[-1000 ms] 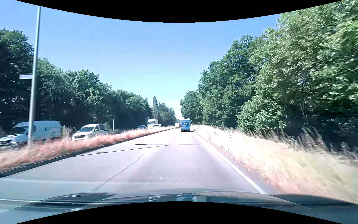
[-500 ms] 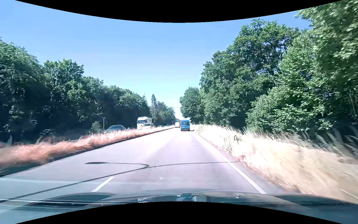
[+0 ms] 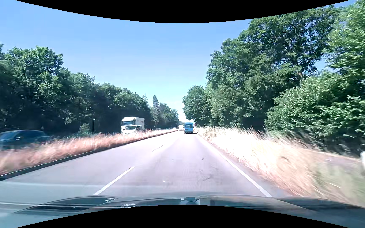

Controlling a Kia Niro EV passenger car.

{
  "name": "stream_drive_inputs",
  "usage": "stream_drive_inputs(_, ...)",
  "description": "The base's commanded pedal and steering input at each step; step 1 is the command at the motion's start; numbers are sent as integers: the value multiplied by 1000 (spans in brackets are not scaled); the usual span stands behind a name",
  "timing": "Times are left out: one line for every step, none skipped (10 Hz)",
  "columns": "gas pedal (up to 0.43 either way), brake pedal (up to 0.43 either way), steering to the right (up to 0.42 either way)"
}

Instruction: Follow the waypoints while adhering to traffic rules and regulations

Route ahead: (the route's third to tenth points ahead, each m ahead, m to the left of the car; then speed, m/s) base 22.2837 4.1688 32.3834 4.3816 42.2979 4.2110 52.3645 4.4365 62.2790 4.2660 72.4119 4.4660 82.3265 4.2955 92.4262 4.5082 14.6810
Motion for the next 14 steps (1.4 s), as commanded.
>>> stream_drive_inputs(228, 0, -1)
stream_drive_inputs(228, 0, -1)
stream_drive_inputs(228, 0, -1)
stream_drive_inputs(228, 0, -1)
stream_drive_inputs(228, 0, -1)
stream_drive_inputs(228, 0, -1)
stream_drive_inputs(220, 0, -1)
stream_drive_inputs(220, 0, -1)
stream_drive_inputs(220, 0, -1)
stream_drive_inputs(220, 0, -1)
stream_drive_inputs(220, 0, -1)
stream_drive_inputs(220, 0, -1)
stream_drive_inputs(220, 0, -1)
stream_drive_inputs(220, 0, -1)
